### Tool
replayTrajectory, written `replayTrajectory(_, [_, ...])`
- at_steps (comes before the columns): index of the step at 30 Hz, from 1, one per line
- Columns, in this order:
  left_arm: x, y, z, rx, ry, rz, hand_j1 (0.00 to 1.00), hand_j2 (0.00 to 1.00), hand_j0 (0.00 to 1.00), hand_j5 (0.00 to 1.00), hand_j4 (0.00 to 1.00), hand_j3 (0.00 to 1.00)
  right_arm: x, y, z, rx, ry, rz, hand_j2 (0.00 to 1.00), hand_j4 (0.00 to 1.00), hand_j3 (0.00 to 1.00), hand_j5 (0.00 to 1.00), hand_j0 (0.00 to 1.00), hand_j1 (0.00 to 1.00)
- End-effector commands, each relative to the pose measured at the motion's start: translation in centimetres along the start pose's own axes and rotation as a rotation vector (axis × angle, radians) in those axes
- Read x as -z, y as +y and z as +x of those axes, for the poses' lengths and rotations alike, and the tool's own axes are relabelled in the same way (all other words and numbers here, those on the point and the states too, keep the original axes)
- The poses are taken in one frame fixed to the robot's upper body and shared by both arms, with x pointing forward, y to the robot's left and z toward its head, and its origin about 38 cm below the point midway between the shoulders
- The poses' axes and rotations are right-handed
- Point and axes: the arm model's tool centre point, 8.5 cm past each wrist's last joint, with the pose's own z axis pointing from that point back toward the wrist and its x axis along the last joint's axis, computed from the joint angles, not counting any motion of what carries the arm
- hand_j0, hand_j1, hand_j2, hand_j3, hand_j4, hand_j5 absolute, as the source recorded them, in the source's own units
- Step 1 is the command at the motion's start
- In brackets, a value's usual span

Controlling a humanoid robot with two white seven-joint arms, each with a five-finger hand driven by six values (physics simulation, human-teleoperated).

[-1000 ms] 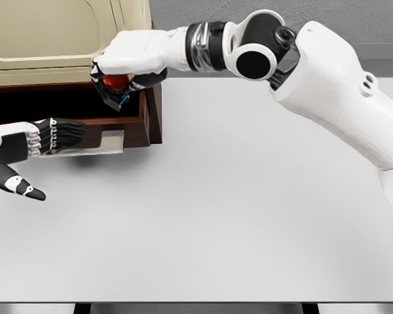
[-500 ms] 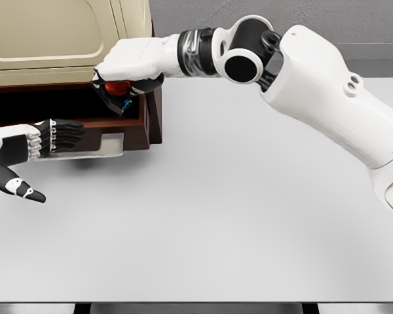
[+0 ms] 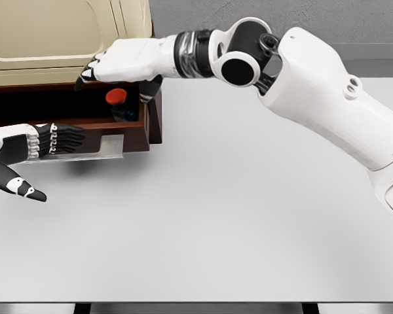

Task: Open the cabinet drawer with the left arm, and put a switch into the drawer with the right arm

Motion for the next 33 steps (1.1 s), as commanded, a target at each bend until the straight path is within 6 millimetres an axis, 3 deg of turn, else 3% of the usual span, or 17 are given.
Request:
replayTrajectory(1, [-0.2,-0.9,-3.3,0.128,0.177,-0.049,1.00,1.00,1.00,1.00,1.00,1.00,-1.6,-0.6,1.9,-0.068,-0.059,-0.018,1.00,1.00,1.00,1.00,1.00,1.00])
replayTrajectory(3, [-0.2,-0.6,-2.9,0.141,0.166,-0.042,1.00,1.00,1.00,1.00,1.00,1.00,-4.2,0.9,1.9,-0.119,-0.093,0.000,1.00,1.00,1.00,1.00,1.00,1.00])
replayTrajectory(7, [-0.1,-0.6,-2.6,0.149,0.153,-0.043,1.00,1.00,1.00,1.00,1.00,1.00,-11.1,5.2,-2.0,-0.046,-0.067,0.025,1.00,1.00,1.00,1.00,1.00,1.00])
replayTrajectory(11, [-0.2,-0.3,-1.4,0.182,0.095,-0.034,1.00,1.00,1.00,1.00,1.00,1.00,-17.9,7.5,-5.1,0.055,0.055,-0.020,1.00,1.00,1.00,1.00,1.00,1.00])
replayTrajectory(14, [-0.6,0.0,-0.9,0.185,0.085,-0.021,1.00,1.00,1.00,1.00,1.00,1.00,-20.7,8.7,-6.2,0.112,0.114,-0.031,1.00,1.00,1.00,1.00,1.00,1.00])
replayTrajectory(21, [-1.5,1.5,2.1,0.237,0.025,0.032,1.00,1.00,1.00,1.00,1.00,1.00,-23.3,12.3,-7.7,0.192,0.194,0.021,1.00,1.00,1.00,1.00,1.00,1.00])
replayTrajectory(26, [-1.7,2.0,3.3,0.243,-0.005,0.048,1.00,1.00,1.00,1.00,1.00,1.00,-23.8,13.2,-7.6,0.196,0.191,0.036,1.00,1.00,1.00,1.00,1.00,1.00])
replayTrajectory(29, [-2.0,1.9,5.1,0.333,-0.122,0.045,1.00,1.00,1.00,1.00,1.00,1.00,-24.1,13.7,-7.2,0.176,0.154,0.046,1.00,1.00,1.00,1.00,1.00,1.00])
replayTrajectory(33, [-2.1,1.9,5.5,0.348,-0.148,0.045,1.00,1.00,1.00,1.00,1.00,1.00,-24.2,14.6,-7.3,0.198,0.159,0.054,1.00,1.00,1.00,1.00,1.00,1.00])
